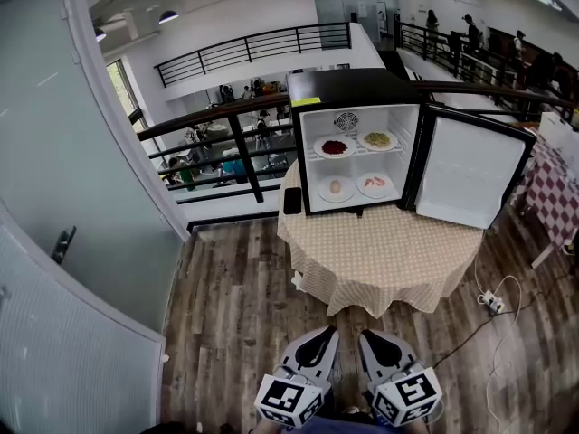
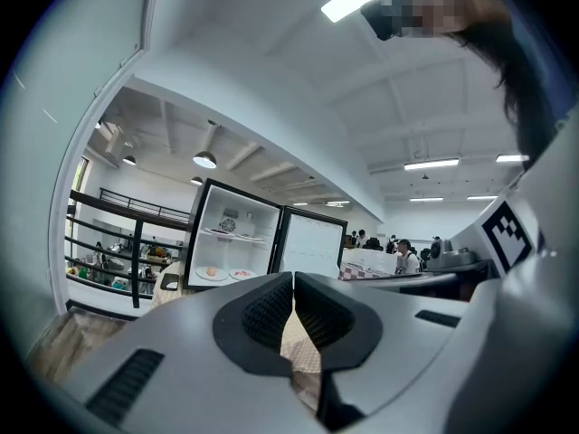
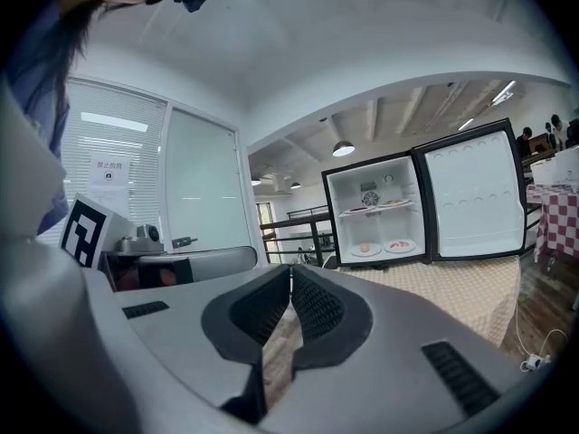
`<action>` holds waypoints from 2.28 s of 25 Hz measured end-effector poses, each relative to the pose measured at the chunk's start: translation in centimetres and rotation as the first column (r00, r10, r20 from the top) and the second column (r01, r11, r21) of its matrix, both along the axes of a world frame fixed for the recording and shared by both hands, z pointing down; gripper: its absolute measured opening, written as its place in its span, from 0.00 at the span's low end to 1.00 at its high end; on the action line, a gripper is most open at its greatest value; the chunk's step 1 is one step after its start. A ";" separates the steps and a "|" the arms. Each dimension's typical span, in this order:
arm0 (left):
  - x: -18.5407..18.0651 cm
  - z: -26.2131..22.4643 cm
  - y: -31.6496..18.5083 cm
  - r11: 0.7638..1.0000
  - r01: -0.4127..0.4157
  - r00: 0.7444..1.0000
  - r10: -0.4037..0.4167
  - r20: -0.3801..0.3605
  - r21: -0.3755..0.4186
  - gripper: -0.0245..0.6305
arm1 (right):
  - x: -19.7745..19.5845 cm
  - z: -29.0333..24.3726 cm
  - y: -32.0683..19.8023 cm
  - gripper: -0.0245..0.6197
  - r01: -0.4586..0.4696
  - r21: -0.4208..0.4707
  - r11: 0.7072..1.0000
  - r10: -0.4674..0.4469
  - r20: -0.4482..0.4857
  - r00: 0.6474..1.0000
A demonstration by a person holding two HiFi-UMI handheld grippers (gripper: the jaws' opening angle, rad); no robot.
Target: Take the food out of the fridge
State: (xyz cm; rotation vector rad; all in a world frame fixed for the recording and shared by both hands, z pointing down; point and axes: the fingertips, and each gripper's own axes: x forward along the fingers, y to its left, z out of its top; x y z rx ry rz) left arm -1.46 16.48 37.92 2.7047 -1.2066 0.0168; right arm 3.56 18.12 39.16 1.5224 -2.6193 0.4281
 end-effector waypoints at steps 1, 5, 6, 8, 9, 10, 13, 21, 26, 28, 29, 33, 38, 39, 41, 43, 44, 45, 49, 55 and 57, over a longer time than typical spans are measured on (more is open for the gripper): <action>-0.1 0.0 -1.0 1.000 -0.005 1.000 0.005 -0.002 0.000 0.06 | -0.1 0.0 -0.8 0.06 -0.004 -0.005 1.000 0.004 -0.001 1.000; -0.3 -0.1 -5.0 0.999 -0.035 0.999 0.035 -0.002 0.001 0.06 | -0.4 0.4 -4.6 0.06 -0.030 -0.024 0.999 0.030 -0.002 1.000; -0.4 0.0 -6.1 0.999 -0.041 0.999 0.041 -0.004 -0.002 0.06 | -0.5 0.5 -5.6 0.06 -0.037 -0.027 0.999 0.036 -0.003 0.999; -0.6 0.3 -8.4 0.999 -0.054 0.998 0.054 -0.013 -0.008 0.06 | -0.8 0.9 -7.8 0.06 -0.046 -0.032 0.998 0.046 -0.005 0.999; -0.7 0.4 -9.5 0.998 -0.061 0.998 0.061 -0.016 -0.011 0.06 | -1.0 1.0 -8.8 0.06 -0.051 -0.037 0.998 0.051 -0.006 0.999; -0.8 0.4 -10.7 0.998 -0.069 0.997 0.069 -0.017 -0.011 0.06 | -1.2 1.1 -9.8 0.06 -0.057 -0.041 0.998 0.056 -0.007 0.998; -1.1 0.2 -13.8 0.996 -0.093 0.996 0.093 -0.014 0.000 0.06 | -1.6 1.3 -12.6 0.06 -0.077 -0.054 0.996 0.077 -0.004 0.997; -2.1 -0.5 -20.0 0.988 -0.153 0.988 0.153 -0.013 0.015 0.06 | -3.0 1.1 -18.6 0.06 -0.124 -0.073 0.990 0.123 -0.010 0.992; -2.9 -0.6 -22.4 0.984 -0.177 0.984 0.177 0.000 0.025 0.06 | -3.8 1.6 -21.4 0.06 -0.143 -0.076 0.987 0.142 -0.013 0.990; -3.3 -0.3 -23.1 0.983 -0.182 0.983 0.182 0.004 0.018 0.06 | -4.2 1.8 -22.3 0.06 -0.147 -0.079 0.986 0.147 -0.010 0.989; -3.4 -0.1 -23.3 0.983 -0.185 0.983 0.185 0.003 0.017 0.06 | -4.3 1.9 -22.6 0.06 -0.148 -0.081 0.986 0.148 -0.008 0.989; -3.9 0.4 -24.4 0.984 -0.178 0.984 0.178 0.003 0.000 0.06 | -4.7 2.1 -23.7 0.06 -0.143 -0.085 0.986 0.142 -0.018 0.990; -3.3 0.9 -25.6 0.982 -0.188 0.982 0.188 -0.002 -0.009 0.06 | -3.8 2.6 -24.8 0.06 -0.162 -0.102 0.982 0.161 -0.021 0.987; -3.1 0.9 -25.9 0.982 -0.189 0.982 0.189 -0.002 -0.011 0.06 | -3.6 2.7 -25.1 0.06 -0.164 -0.104 0.981 0.163 -0.020 0.986; -2.6 1.1 -26.6 0.982 -0.190 0.982 0.190 0.002 -0.014 0.06 | -3.0 2.9 -25.9 0.06 -0.164 -0.110 0.980 0.163 -0.016 0.987; -2.0 1.4 -27.5 0.982 -0.189 0.982 0.189 0.010 -0.017 0.06 | -2.4 3.2 -27.1 0.06 -0.158 -0.116 0.981 0.158 -0.011 0.987; -1.7 1.6 -28.1 0.982 -0.186 0.982 0.186 0.015 -0.018 0.06 | -2.1 3.3 -27.8 0.06 -0.153 -0.118 0.981 0.153 -0.010 0.988; -1.4 1.8 -28.8 0.983 -0.183 0.983 0.183 0.020 -0.020 0.06 | -1.8 3.5 -28.6 0.06 -0.147 -0.120 0.982 0.147 -0.009 0.989; 0.2 1.7 -32.0 0.987 -0.159 0.987 0.160 0.023 -0.030 0.06 | -0.2 3.7 -32.3 0.06 -0.121 -0.122 0.985 0.120 -0.017 0.993; 3.1 1.3 -36.6 0.983 -0.173 0.985 0.173 0.015 0.065 0.06 | 2.9 4.2 -37.5 0.06 -0.094 -0.146 0.985 0.093 -0.008 0.996; 3.7 1.7 -38.0 0.984 -0.167 0.986 0.167 0.005 0.054 0.06 | 3.9 4.7 -38.8 0.06 -0.090 -0.161 0.983 0.089 -0.010 0.996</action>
